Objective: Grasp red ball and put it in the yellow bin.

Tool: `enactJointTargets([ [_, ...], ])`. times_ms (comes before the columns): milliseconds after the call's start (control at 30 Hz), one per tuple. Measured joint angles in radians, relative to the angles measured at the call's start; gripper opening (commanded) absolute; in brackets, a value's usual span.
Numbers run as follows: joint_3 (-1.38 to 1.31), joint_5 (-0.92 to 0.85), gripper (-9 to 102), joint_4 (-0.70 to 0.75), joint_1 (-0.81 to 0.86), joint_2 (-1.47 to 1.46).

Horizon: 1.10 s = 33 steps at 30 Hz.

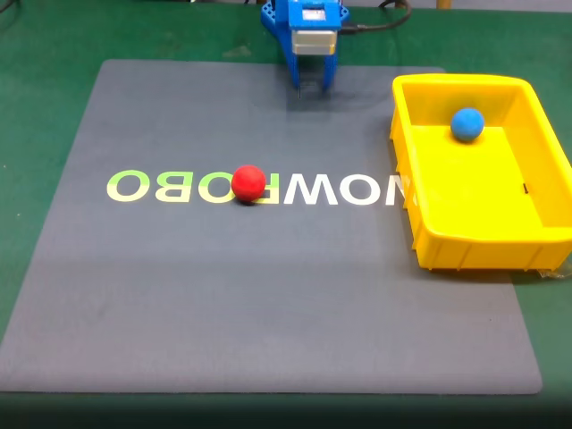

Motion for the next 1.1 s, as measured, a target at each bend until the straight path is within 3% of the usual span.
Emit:
enactJointTargets([
  [233, -0.091, -0.049, 32, -0.107, 0.13, 0.0],
  [333, -0.1, -0.066, 32, -0.225, 0.156, -0.051],
  [600, -0.368, -0.075, 32, -0.584, 0.213, -0.689],
  [1100, -0.773, -0.083, 32, -0.936, 0.235, -1.529],
])
